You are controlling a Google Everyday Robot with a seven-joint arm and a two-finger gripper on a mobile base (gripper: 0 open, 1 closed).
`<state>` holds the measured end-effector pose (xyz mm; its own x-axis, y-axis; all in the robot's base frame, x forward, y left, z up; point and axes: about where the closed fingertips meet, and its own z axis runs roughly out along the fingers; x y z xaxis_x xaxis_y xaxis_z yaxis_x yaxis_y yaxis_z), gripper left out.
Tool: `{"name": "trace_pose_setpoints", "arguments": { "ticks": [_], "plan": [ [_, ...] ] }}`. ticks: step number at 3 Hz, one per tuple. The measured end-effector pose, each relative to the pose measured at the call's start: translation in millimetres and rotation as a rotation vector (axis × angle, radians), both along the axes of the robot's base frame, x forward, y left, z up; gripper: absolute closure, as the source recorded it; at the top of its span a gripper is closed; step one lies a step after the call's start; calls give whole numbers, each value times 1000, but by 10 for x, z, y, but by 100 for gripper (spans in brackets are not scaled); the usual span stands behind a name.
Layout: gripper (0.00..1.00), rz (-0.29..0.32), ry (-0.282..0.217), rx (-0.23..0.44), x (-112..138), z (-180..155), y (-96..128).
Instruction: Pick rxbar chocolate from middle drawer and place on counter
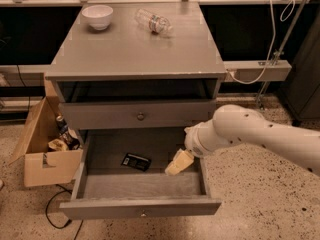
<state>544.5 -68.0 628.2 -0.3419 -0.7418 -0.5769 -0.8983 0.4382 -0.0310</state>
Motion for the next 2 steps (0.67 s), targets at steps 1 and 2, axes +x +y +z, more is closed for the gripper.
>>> {"name": "trace_pose_setpoints", "arguments": {
  "ticks": [1,2],
  "plan": [
    [0,-44,-114,93,401,-168,266],
    [0,-44,-114,93,402,-168,266]
  ]
}}
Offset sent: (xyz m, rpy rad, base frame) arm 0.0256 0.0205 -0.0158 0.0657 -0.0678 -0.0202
